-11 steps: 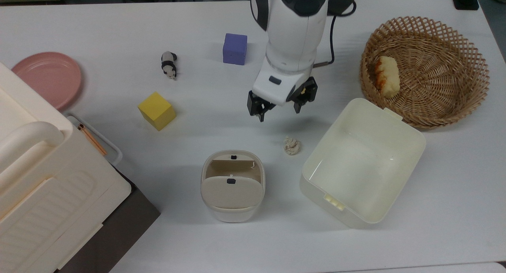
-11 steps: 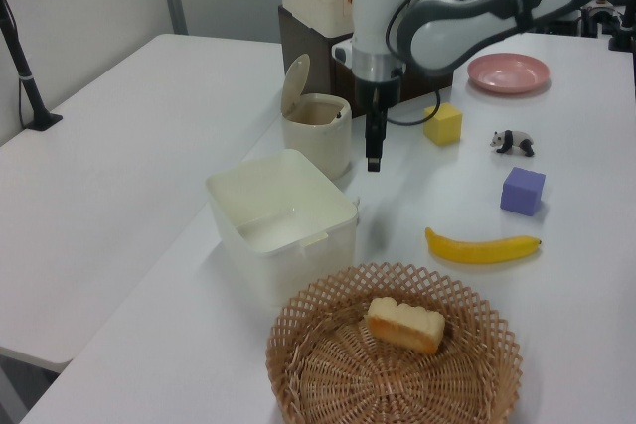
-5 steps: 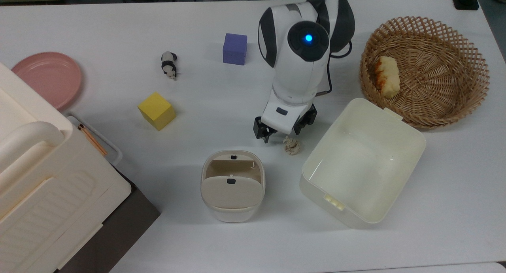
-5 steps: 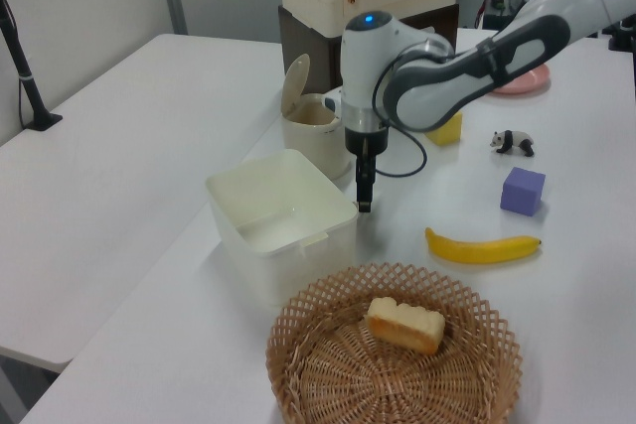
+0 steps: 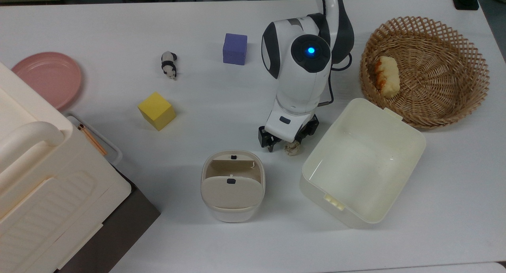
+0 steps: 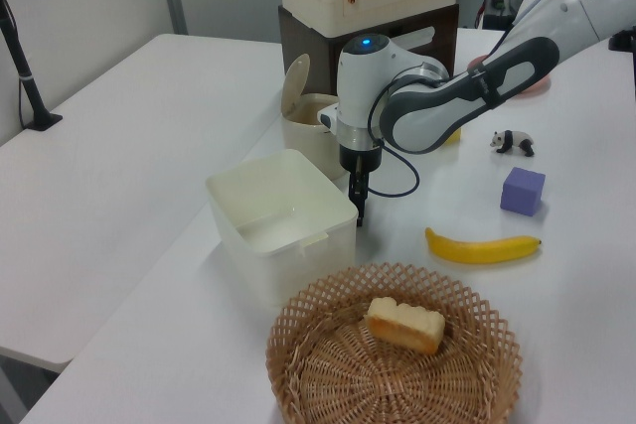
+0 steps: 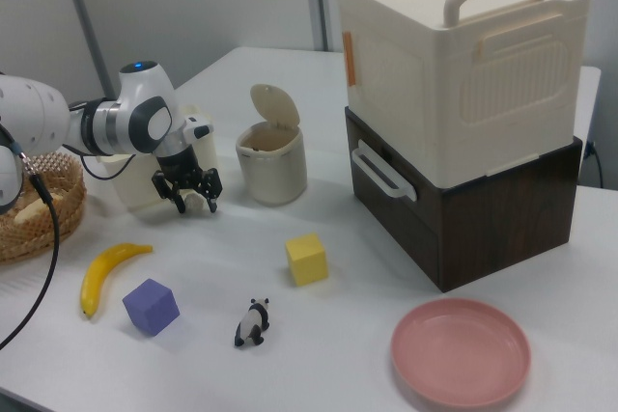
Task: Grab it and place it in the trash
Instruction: 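Move the open gripper down over the small white scrap, then close the gripper on the small white scrap, then lift the scrap and carry it over the cream flip-lid trash can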
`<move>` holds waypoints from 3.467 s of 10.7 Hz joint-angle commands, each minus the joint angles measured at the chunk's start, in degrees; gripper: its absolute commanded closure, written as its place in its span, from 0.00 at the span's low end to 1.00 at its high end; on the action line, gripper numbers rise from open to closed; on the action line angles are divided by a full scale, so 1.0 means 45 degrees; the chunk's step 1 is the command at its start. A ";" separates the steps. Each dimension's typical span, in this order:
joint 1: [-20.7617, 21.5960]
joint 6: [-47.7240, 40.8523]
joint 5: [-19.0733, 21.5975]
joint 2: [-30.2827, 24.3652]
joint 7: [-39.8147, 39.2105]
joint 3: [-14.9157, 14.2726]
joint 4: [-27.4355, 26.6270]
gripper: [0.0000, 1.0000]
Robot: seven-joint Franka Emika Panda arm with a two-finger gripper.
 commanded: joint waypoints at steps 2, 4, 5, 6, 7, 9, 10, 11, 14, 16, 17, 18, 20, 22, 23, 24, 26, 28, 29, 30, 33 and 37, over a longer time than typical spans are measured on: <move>0.0329 0.0201 0.0106 0.0171 0.0607 0.0054 0.0467 0.23; 0.0485 0.0220 0.0087 0.0230 0.0628 0.0035 0.0528 0.33; 0.0466 0.0433 0.0067 0.0268 0.0628 0.0035 0.0702 0.36; 0.0466 0.0725 0.0009 0.0308 0.0628 0.0035 0.0723 0.36; 0.0466 0.0864 -0.0165 0.0424 0.0628 0.0035 0.0723 0.38; 0.0485 0.1021 -0.0265 0.0503 0.0608 0.0035 0.0723 0.50; 0.0505 0.1002 -0.0439 0.0503 0.0608 0.0035 0.0723 0.55; 0.0524 0.1002 -0.0557 0.0503 0.0608 0.0035 0.0685 0.59; 0.0739 0.0846 -0.0558 0.0329 0.0550 -0.0062 0.0665 0.63; 0.0720 0.0652 -0.0558 0.0094 0.0491 -0.0160 0.0645 0.63; 0.0720 0.0631 -0.0558 0.0093 0.0491 -0.0161 0.0664 0.51; 0.0739 0.0553 -0.0577 0.0074 0.0452 -0.0161 0.0626 0.33; 0.0739 -0.0438 -0.0577 0.0074 -0.0013 -0.0180 0.0586 0.21; 0.0739 -0.0853 -0.0558 -0.0043 -0.0173 -0.0180 0.0567 0.25; 0.0759 -0.0873 -0.0558 -0.0044 -0.0250 -0.0161 0.0567 0.38; 0.0739 -0.0873 -0.0558 -0.0044 -0.0251 -0.0161 0.0567 0.46; 0.0739 -0.0873 -0.0558 -0.0044 -0.0290 -0.0161 0.0567 0.66; 0.0739 -0.0873 -0.0558 -0.0044 -0.0271 -0.0161 0.0528 0.79; 0.0759 -0.0989 -0.0558 -0.0063 -0.0271 -0.0161 0.0509 0.82; 0.0759 -0.1319 -0.0558 -0.0160 -0.0271 -0.0180 0.0528 0.84; 0.0991 -0.2256 -0.0519 -0.0803 -0.0290 -0.0548 0.0547 0.86; 0.0877 -0.4595 -0.0402 -0.3240 -0.0930 -0.0922 0.0586 0.87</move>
